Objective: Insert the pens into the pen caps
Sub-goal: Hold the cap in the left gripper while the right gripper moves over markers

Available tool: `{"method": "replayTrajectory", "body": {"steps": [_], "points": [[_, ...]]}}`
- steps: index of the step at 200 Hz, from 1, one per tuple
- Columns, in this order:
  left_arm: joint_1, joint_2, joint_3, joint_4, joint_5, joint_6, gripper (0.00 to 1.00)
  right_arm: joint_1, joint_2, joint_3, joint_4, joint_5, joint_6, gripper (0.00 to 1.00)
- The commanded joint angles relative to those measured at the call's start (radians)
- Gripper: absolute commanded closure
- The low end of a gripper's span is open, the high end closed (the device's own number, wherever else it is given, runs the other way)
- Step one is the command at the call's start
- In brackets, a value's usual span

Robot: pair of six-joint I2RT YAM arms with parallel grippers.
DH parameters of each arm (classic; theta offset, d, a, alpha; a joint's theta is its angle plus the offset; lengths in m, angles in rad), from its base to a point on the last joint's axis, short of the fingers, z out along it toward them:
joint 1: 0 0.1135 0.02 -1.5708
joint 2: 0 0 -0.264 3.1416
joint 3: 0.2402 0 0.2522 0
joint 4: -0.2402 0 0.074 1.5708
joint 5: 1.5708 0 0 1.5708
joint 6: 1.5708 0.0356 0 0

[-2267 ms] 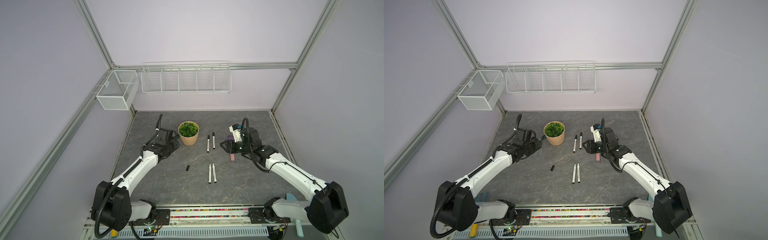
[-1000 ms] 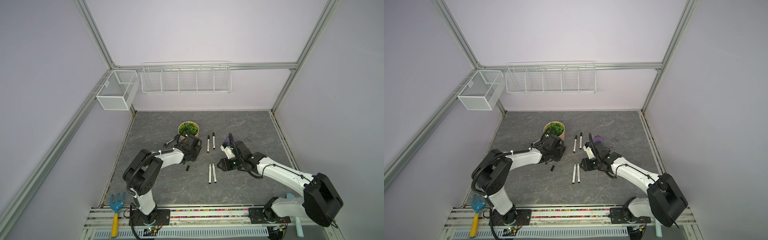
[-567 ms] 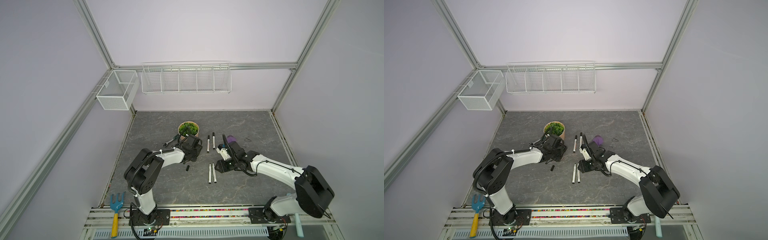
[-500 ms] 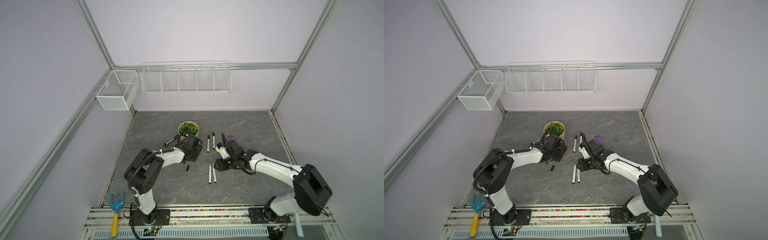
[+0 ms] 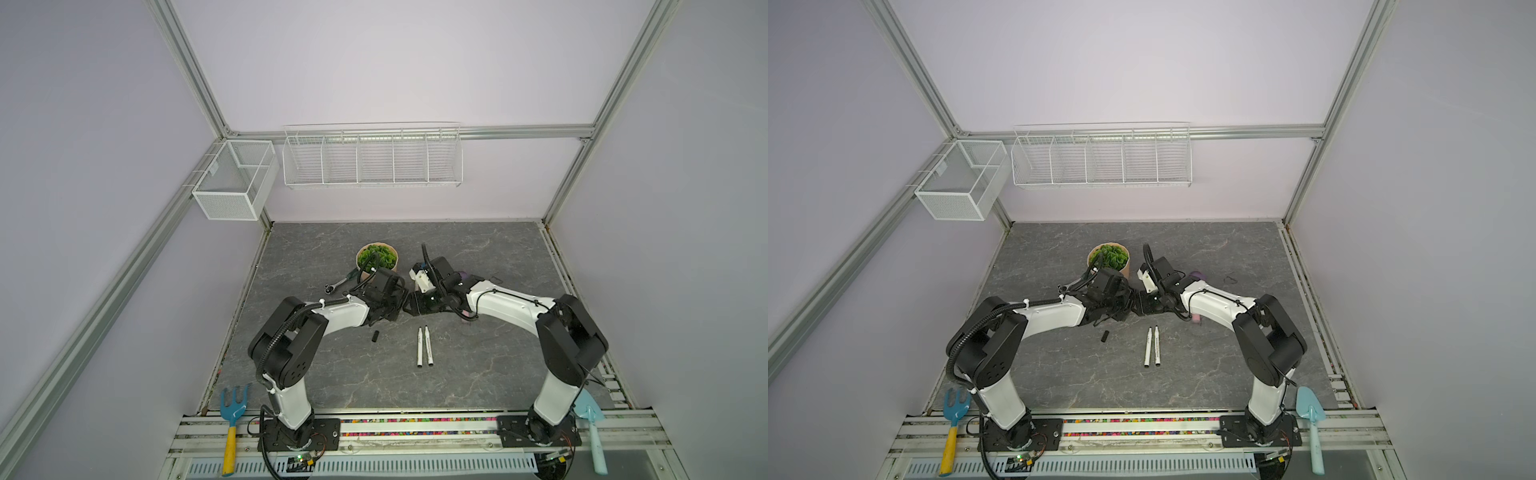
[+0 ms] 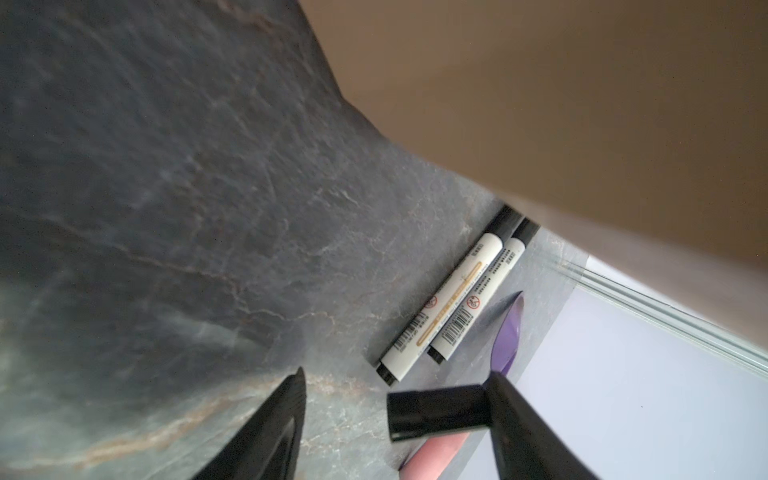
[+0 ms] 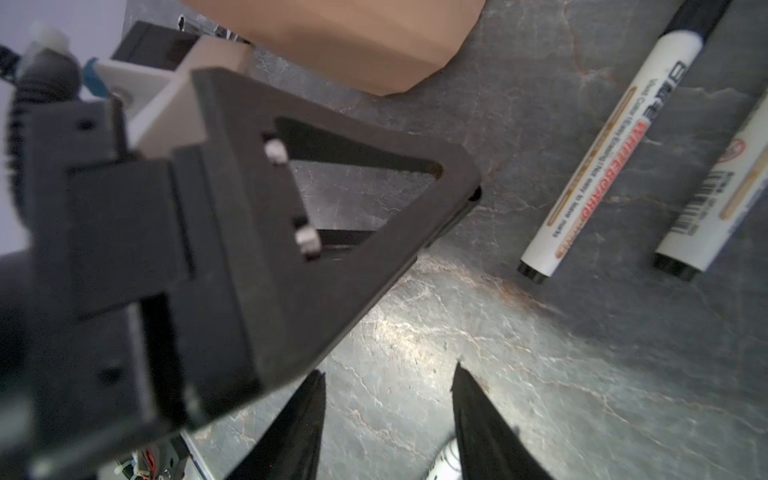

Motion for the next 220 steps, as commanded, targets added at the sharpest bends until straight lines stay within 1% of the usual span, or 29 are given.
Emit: {"method": "replayTrajectory", "body": {"steps": [1, 43, 68, 94, 115, 144, 187, 207, 220], "points": [[-0.005, -0.03, -0.018, 0.016, 0.012, -0.043, 0.32, 0.0, 0.02, 0.021, 0.025, 0.004, 0.057, 0.48], [-0.006, -0.083, -0.042, 0.007, 0.039, -0.071, 0.32, -0.006, 0.031, 0.014, 0.074, 0.028, 0.109, 0.48], [-0.01, -0.109, -0.062, -0.011, 0.058, -0.078, 0.31, -0.015, 0.04, 0.006, 0.101, 0.016, 0.136, 0.49], [-0.014, -0.132, -0.077, -0.027, 0.074, -0.083, 0.31, -0.026, 0.041, -0.01, 0.125, 0.028, 0.173, 0.49], [-0.015, -0.148, -0.09, -0.034, 0.085, -0.09, 0.31, -0.037, 0.034, -0.035, 0.178, 0.012, 0.202, 0.5], [-0.015, -0.167, -0.098, -0.043, 0.087, -0.09, 0.3, -0.038, 0.035, -0.037, 0.204, 0.001, 0.212, 0.5], [-0.015, -0.156, -0.096, -0.032, 0.105, -0.09, 0.3, -0.038, 0.048, -0.028, 0.232, -0.022, 0.223, 0.51], [-0.016, -0.163, -0.104, -0.026, 0.09, -0.089, 0.3, -0.036, 0.04, -0.035, 0.217, -0.007, 0.212, 0.51], [-0.012, -0.177, -0.111, -0.027, 0.058, -0.078, 0.3, -0.038, 0.023, -0.048, 0.204, 0.009, 0.195, 0.51]]}}
